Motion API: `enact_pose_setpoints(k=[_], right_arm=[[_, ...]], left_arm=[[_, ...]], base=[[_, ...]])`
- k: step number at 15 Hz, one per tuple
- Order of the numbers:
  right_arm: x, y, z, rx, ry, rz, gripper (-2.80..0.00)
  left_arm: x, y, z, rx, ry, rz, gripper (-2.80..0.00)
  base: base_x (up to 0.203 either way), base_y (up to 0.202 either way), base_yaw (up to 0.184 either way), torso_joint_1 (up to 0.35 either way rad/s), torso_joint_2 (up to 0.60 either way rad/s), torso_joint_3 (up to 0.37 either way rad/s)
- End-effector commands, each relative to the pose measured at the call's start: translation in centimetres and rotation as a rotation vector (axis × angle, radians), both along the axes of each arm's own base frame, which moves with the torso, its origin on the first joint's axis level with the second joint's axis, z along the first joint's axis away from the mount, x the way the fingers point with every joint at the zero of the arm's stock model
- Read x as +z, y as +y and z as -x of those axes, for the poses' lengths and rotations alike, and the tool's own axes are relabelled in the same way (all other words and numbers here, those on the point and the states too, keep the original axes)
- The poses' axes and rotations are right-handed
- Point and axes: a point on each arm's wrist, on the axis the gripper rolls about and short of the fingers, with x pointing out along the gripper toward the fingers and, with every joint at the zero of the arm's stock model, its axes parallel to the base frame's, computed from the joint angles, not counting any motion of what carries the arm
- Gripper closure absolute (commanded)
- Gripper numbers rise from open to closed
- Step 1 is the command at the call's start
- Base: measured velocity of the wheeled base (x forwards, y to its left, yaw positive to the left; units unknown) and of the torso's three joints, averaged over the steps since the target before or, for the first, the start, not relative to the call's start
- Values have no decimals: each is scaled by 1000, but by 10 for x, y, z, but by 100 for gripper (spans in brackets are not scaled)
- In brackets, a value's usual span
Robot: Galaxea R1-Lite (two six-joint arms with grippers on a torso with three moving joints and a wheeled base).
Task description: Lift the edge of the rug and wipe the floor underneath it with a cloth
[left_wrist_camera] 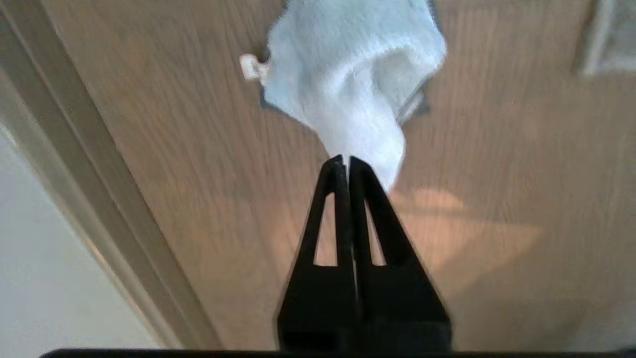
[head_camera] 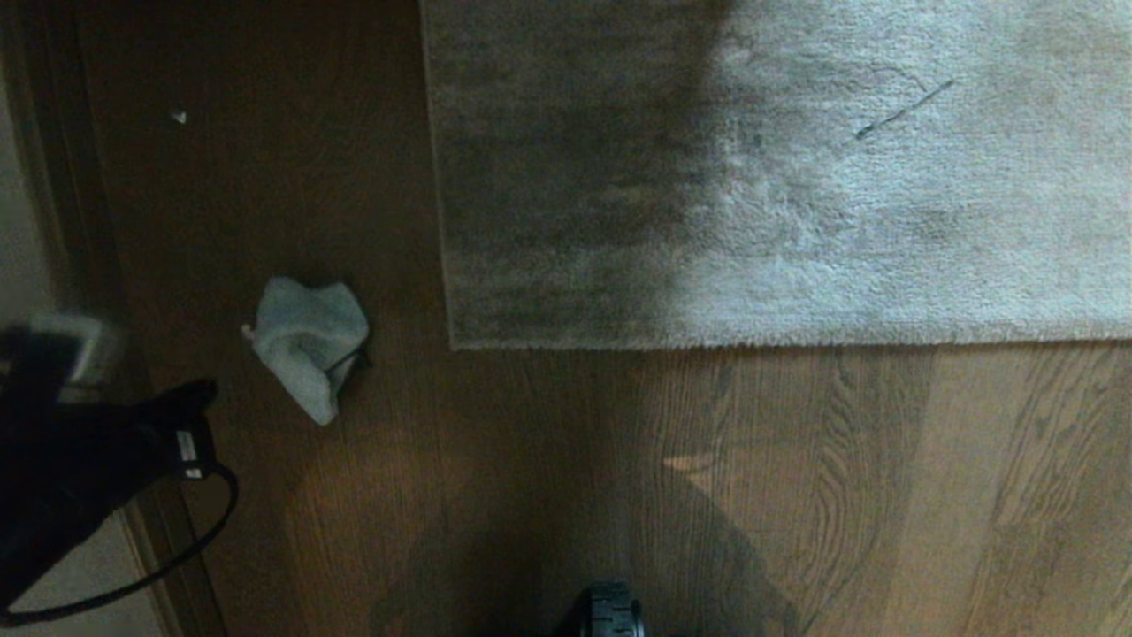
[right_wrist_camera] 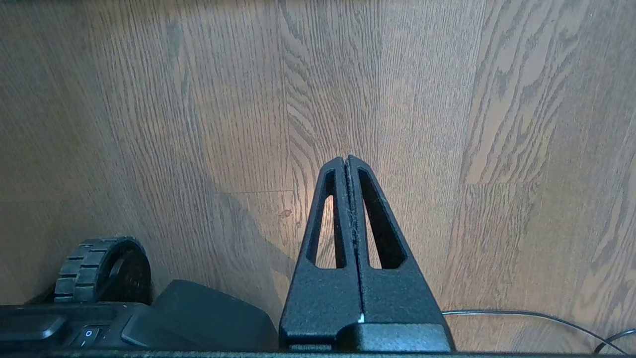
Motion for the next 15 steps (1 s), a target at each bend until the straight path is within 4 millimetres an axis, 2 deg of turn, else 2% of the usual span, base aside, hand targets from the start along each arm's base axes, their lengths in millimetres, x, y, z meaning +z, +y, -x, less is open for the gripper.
enact_pose_setpoints(k=[1,5,12,15], right_arm=[[0,0,0,0,0,0,0],[0,0,0,0,0,0,0],[0,0,0,0,0,0,0],[0,0,0,0,0,0,0]], left_arm=[[3,-1,15,-1,-35,-4,0],[2,-4,37,-13,-64,-5,0],[-14,-9,92,-27,-73,-3,0],[-20,-11,123,-27,-44,0,0]], base=[[0,0,0,0,0,0],[0,0,0,0,0,0],[0,0,0,0,0,0],[0,0,0,0,0,0]])
